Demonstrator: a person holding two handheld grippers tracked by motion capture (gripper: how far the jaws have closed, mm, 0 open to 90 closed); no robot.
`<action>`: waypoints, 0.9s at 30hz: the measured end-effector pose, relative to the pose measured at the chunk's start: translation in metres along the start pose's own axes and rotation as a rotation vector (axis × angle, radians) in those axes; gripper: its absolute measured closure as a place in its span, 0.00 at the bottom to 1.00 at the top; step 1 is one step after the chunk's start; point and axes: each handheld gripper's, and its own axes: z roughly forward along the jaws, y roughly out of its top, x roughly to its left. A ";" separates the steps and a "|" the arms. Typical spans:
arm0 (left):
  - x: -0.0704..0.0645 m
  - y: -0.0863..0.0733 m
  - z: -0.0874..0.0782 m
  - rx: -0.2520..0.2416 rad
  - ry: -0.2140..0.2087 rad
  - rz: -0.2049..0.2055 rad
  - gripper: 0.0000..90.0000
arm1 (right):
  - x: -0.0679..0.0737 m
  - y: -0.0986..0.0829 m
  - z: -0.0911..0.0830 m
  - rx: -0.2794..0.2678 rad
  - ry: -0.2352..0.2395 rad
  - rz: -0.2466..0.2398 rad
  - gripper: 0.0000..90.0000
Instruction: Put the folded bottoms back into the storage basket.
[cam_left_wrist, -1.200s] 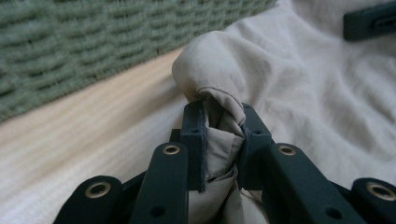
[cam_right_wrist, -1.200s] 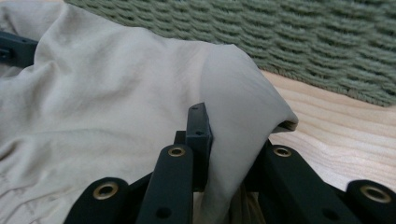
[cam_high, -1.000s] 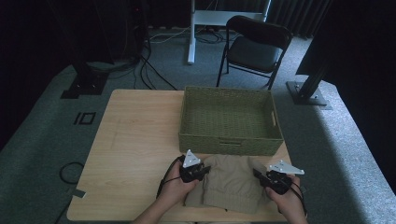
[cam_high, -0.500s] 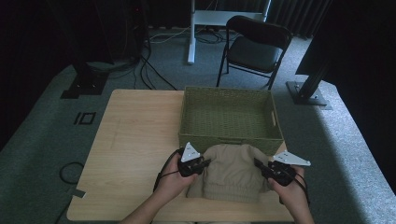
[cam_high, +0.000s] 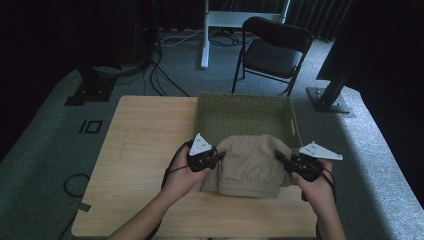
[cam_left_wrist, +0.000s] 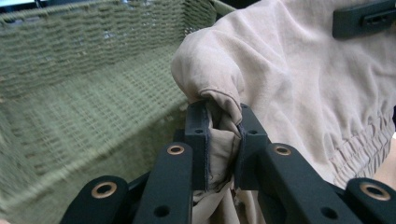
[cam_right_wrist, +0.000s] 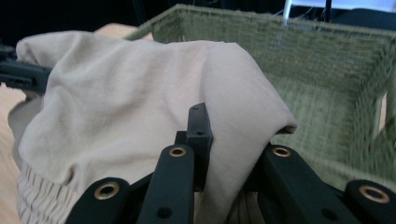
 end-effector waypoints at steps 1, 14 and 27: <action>0.001 0.004 -0.001 -0.004 0.001 0.000 0.89 | -0.001 0.005 0.001 -0.002 0.002 0.000 0.88; 0.014 0.050 -0.005 -0.041 0.046 0.055 0.89 | -0.011 0.056 0.003 -0.062 -0.005 0.009 0.89; 0.032 0.090 0.005 -0.106 0.108 0.106 0.89 | -0.027 0.094 0.007 -0.123 -0.037 0.026 0.89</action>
